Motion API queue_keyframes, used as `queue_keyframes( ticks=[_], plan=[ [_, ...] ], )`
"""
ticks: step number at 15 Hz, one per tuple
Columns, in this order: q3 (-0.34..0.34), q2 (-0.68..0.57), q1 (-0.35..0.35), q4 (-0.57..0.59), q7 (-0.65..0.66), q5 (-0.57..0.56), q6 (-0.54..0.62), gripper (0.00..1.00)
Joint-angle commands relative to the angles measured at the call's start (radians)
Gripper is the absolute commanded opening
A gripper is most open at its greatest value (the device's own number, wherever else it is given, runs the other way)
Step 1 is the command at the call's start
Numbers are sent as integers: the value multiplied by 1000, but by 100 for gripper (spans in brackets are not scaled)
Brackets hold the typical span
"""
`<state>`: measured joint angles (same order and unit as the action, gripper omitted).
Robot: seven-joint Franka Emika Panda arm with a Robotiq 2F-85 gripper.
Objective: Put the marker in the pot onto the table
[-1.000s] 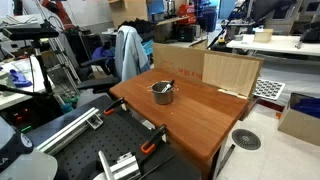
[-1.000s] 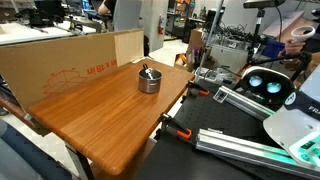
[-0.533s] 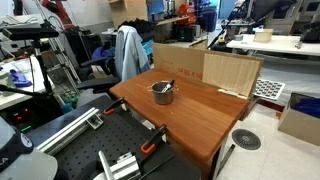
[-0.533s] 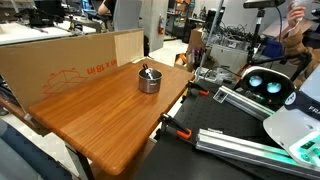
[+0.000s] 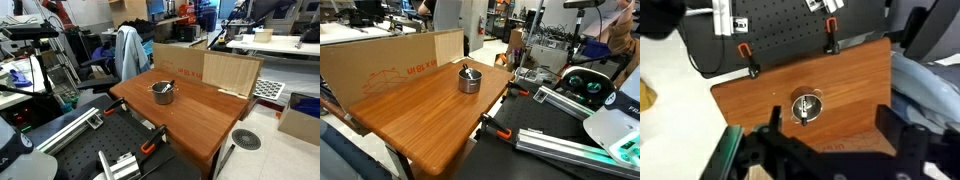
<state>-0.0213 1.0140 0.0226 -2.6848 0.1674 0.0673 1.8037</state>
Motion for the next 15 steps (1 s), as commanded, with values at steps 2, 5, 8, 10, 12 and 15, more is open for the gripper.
queue_keyframes(
  ticks=[2,5,8,10,12,15],
  plan=[
    [12,-2,18,3,-13,12,-4,100],
    [7,12,15,-16,-18,20,28,100],
    [-7,9,1,-60,-51,31,105,100],
    [4,-15,0,-101,-51,33,186,100],
    [18,-86,-1,-101,-37,30,266,100],
    [34,-186,-8,-120,-17,42,402,100]
  ],
)
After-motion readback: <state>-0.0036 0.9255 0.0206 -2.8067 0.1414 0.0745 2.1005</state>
